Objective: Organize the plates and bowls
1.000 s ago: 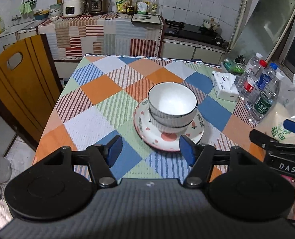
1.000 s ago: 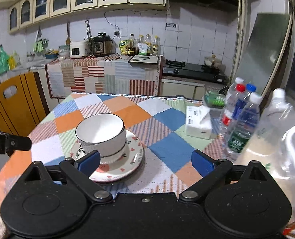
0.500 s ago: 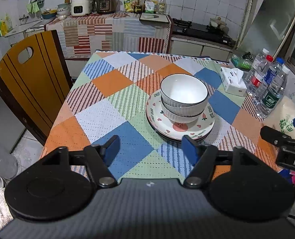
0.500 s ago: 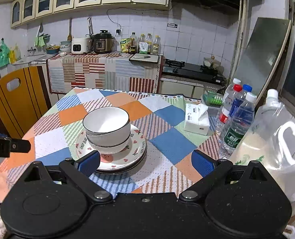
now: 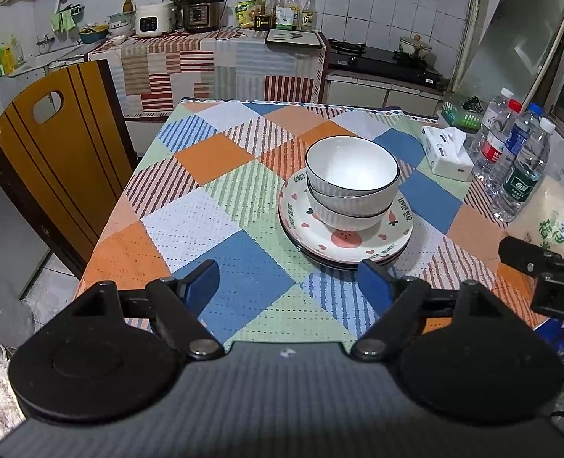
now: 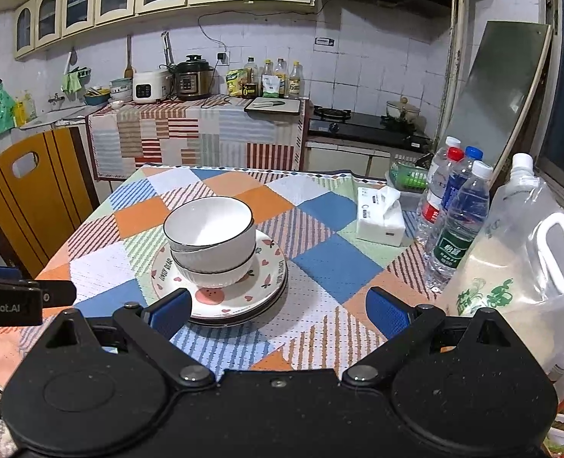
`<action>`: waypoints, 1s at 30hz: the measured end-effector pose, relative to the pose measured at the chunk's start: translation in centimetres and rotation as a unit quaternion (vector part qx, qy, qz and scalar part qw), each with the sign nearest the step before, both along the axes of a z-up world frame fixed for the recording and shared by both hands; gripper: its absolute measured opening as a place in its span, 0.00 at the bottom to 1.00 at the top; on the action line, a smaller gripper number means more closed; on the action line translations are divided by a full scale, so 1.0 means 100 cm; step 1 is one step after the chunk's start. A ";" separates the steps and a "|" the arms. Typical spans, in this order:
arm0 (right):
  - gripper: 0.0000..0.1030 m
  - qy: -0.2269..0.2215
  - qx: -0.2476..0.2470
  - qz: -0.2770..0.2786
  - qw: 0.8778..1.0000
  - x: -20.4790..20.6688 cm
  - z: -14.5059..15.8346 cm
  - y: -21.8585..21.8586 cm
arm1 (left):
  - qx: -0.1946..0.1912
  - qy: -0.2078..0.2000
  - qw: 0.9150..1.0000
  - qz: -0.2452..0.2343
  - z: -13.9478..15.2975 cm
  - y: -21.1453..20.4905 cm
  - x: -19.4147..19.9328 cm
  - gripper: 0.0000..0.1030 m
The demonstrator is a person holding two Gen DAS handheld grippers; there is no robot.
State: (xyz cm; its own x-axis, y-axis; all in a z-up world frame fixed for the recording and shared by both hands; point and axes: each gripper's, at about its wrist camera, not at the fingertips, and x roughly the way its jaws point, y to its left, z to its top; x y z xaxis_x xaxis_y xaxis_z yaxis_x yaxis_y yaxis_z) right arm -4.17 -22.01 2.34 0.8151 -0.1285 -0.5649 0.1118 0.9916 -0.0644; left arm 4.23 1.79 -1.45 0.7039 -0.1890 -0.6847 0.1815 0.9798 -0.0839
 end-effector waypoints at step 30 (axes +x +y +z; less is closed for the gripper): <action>0.97 0.010 0.004 -0.018 1.000 -0.001 -0.005 -0.005 | 0.016 -0.018 1.000 0.016 -0.005 -0.005 -0.009 0.98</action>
State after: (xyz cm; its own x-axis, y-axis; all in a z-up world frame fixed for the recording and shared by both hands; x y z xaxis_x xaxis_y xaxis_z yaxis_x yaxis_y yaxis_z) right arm -4.31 -22.46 1.88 0.7988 -0.1538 -0.5816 0.1470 0.9874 -0.0592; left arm 3.34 1.26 -1.96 0.7340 -0.1445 -0.6636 0.1517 0.9873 -0.0471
